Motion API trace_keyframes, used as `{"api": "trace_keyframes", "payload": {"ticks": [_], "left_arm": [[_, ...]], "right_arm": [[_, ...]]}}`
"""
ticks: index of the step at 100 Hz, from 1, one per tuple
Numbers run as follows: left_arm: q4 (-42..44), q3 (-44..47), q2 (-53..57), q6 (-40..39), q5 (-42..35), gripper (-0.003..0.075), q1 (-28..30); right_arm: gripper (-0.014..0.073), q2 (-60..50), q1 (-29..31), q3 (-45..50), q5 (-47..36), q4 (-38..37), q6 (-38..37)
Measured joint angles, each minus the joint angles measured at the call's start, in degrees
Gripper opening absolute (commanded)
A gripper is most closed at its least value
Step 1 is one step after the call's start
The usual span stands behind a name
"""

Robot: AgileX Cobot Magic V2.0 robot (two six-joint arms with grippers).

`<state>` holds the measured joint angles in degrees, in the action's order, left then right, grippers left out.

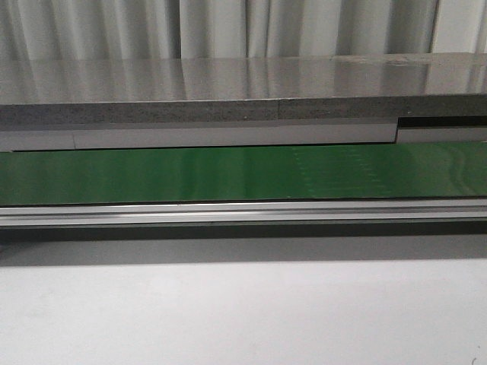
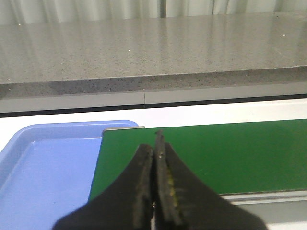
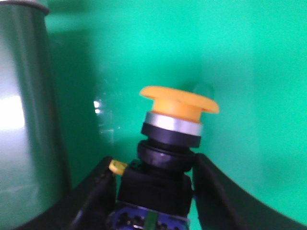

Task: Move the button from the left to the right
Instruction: 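Lower the button into the green tray and open the right gripper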

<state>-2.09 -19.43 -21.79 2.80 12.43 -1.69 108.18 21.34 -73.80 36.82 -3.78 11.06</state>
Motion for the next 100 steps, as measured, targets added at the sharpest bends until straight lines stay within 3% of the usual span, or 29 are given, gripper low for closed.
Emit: {"api": "trace_keyframes", "payload": {"ticks": [36,67,100], "left_arm": [[0.0,0.0,0.0,0.0,0.0,-0.0020,0.0],[0.0,0.0,0.0,0.0,0.0,-0.0020,0.0],[0.0,0.0,0.0,0.0,0.0,-0.0020,0.0]], "right_arm": [[0.0411,0.0,0.0,0.0,0.3,0.1,0.0],[0.0491,0.0,0.0,0.0,0.5,0.1,0.0],[0.0491,-2.0,0.0,0.0,0.8,-0.3,-0.1]]}}
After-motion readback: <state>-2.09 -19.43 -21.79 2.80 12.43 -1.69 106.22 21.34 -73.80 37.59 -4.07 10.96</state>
